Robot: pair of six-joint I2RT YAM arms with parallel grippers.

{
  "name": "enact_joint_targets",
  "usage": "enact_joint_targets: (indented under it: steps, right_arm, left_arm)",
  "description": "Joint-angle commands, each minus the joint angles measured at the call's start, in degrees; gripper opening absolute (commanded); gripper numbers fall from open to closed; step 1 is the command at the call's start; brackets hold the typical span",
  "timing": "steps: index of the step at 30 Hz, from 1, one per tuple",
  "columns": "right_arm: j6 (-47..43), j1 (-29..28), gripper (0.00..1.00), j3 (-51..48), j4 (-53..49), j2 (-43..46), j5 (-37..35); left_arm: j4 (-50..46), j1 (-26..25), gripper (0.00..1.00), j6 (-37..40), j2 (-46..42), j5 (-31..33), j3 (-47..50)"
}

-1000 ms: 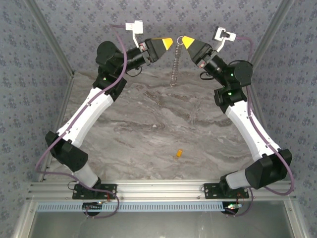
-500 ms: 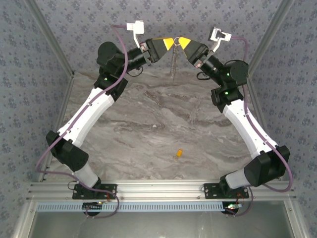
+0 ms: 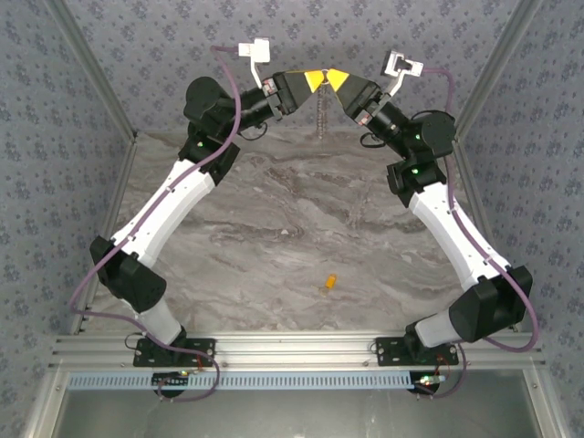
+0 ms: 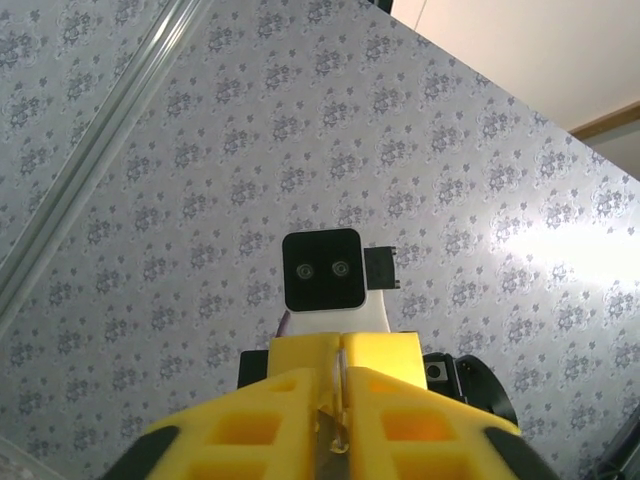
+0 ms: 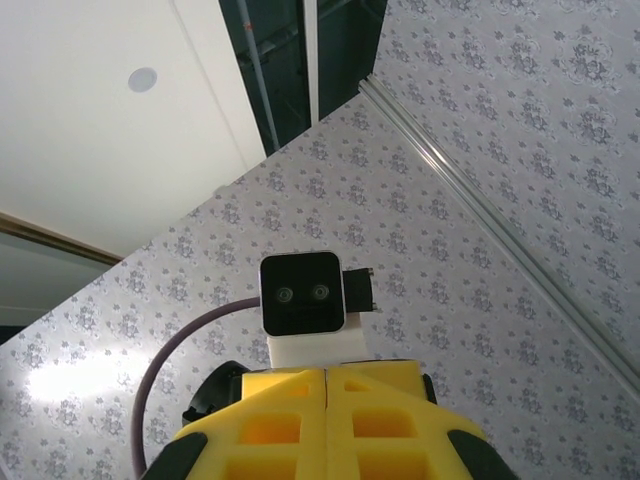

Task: Put the keys on the keyring

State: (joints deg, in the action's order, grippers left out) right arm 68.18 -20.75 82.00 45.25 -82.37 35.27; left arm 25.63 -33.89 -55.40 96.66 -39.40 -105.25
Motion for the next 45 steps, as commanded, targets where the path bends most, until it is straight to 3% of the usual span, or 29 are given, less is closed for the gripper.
enact_joint_targets:
  steps: [1,4,6,10,18,30,45]
  right_arm:
    - [0.7,-0.5,0.00,2.0,2.7,0.0,-0.2]
    - [0.8,-0.3,0.00,2.0,2.1,0.0,1.0]
    - [0.9,0.5,0.15,1.5,1.4,0.5,1.5]
    - [0.8,3.5,0.29,-0.2,-0.5,2.7,2.8]
    - [0.1,8.0,0.41,0.2,-5.3,5.2,8.9]
    - [-4.4,6.1,0.45,5.1,-12.8,4.7,15.9]
    - [-7.4,2.9,0.41,6.9,-16.8,3.9,17.3]
  left_arm:
    - [2.4,-0.3,0.06,0.3,0.0,-0.4,-2.0]
    - [1.5,-0.3,0.00,1.2,-0.1,-0.7,-2.4]
    - [-0.2,-0.2,0.00,2.9,-0.2,-1.3,-3.1]
    - [-5.2,0.4,0.00,7.0,-0.2,-4.1,-5.7]
    - [-17.8,1.8,0.00,15.4,1.7,-13.7,-14.0]
    - [-41.9,2.6,0.00,29.5,5.9,-21.0,-28.2]
    - [-45.7,2.6,0.00,31.6,7.0,-21.3,-31.1]
